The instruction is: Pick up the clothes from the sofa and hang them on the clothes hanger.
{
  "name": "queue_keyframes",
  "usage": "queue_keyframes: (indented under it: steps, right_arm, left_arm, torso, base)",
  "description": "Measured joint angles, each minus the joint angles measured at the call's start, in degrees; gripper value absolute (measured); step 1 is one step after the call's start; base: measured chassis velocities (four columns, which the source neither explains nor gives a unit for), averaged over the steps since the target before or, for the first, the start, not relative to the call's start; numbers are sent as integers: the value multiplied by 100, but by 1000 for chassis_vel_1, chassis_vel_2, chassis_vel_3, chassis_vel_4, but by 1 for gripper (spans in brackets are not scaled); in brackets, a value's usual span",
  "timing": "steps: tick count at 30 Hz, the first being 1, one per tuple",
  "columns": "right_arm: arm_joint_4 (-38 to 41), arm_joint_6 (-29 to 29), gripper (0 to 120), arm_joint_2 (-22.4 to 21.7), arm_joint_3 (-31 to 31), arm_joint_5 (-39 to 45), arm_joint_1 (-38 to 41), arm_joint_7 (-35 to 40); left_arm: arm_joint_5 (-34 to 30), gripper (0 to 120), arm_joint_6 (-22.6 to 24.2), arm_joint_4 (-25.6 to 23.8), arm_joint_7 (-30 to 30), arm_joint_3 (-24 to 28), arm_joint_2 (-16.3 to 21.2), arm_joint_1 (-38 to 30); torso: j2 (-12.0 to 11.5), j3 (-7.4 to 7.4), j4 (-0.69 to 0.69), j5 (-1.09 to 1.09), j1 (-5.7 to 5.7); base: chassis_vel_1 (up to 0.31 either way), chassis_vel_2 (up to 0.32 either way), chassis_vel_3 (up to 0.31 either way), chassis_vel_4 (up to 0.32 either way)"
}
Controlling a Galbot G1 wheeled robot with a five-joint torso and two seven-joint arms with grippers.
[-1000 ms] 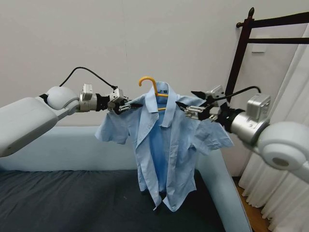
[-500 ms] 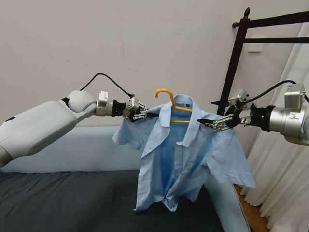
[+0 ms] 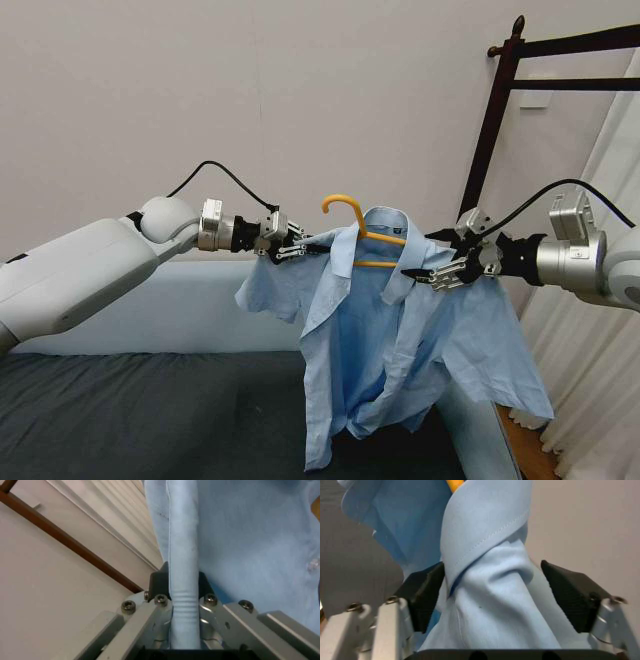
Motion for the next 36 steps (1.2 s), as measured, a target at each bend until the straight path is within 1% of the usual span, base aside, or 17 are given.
queue_keyframes:
  steps: [3, 4, 6, 8, 9, 10, 12, 13, 15, 17, 24, 27, 29, 30, 33, 34, 36]
  right_arm:
    - [54, 0, 59, -34, -14, 27, -14, -30]
    - [54, 0, 59, -34, -14, 27, -14, -30]
    - [90, 2, 50, -55, -14, 69, -16, -34]
    - [113, 3, 44, -69, -13, 76, -17, -41]
    - [113, 3, 44, -69, -13, 76, -17, -41]
    - [148, 3, 36, -94, -12, 78, -23, -43]
    - [195, 3, 28, -135, -9, 79, -48, -45]
    - [195, 3, 28, -135, -9, 79, -48, -45]
    - [249, 10, 18, -176, -5, 73, -79, -61]
    - [299, 32, 12, -203, -5, 66, -104, -75]
    - [432, 48, 10, -226, 1, 69, -141, -42]
    - [484, 48, 10, -247, 9, 160, -169, 54]
    - [498, 33, 10, -252, 28, 306, -193, 182]
    - [498, 33, 10, -252, 28, 306, -193, 182]
    - [518, -56, 8, -251, 77, 755, -260, 462]
    - [518, -56, 8, -251, 77, 755, -260, 462]
    - [553, -140, 8, -246, 145, 1203, -330, 711]
  left_arm:
    - [30, 1, -70, -4, 22, -13, 14, 41]
    - [30, 1, -70, -4, 22, -13, 14, 41]
    - [107, 1, -111, -7, 31, -16, 15, 47]
    - [136, 1, -129, -2, 32, -16, 9, 48]
    - [136, 1, -129, -2, 32, -16, 9, 48]
    - [160, 1, -157, 17, 32, -17, -6, 47]
    - [197, 1, -186, 55, 24, -17, -27, 47]
    - [197, 1, -186, 55, 24, -17, -27, 47]
    - [243, 1, -213, 103, 5, -53, -45, 78]
    - [259, 1, -250, 131, -29, -89, -61, 125]
    - [318, 1, -249, 144, -129, -77, -70, 148]
    - [495, 1, -249, 44, -321, -46, -19, 141]
    - [714, 8, -268, -20, -496, -51, 15, 136]
    - [714, 8, -268, -20, -496, -51, 15, 136]
    - [1065, 22, -367, -73, -895, -131, 41, 164]
    - [1065, 22, -367, -73, -895, -131, 41, 164]
    - [1223, 32, -447, -98, -1181, -180, 64, 184]
  torso:
    - [0, 0, 0, 0, 0]
    - [0, 0, 0, 0, 0]
    - [0, 0, 0, 0, 0]
    - [0, 0, 0, 0, 0]
    - [0, 0, 0, 0, 0]
    - [0, 0, 0, 0, 0]
    - [0, 0, -1, 0, 0]
    - [0, 0, -1, 0, 0]
    - [0, 0, -1, 1, 0]
    - [0, 0, -1, 0, 0]
    - [0, 0, 0, 0, 0]
    - [0, 0, -1, 0, 0]
    - [0, 0, 0, 0, 0]
    - [0, 0, 0, 0, 0]
    - [0, 0, -1, 0, 0]
    - [0, 0, -1, 0, 0]
    - [0, 0, -1, 0, 0]
  base:
    - [0, 0, 0, 0]
    - [0, 0, 0, 0]
    - [0, 0, 0, 0]
    - [0, 0, 0, 0]
    - [0, 0, 0, 0]
    - [0, 0, 0, 0]
    - [0, 0, 0, 0]
    - [0, 0, 0, 0]
    - [0, 0, 0, 0]
    - [0, 0, 0, 0]
    - [0, 0, 0, 0]
    - [0, 0, 0, 0]
    - [0, 0, 0, 0]
    - [0, 0, 0, 0]
    - [0, 0, 0, 0]
    - [0, 0, 0, 0]
    - [0, 0, 0, 0]
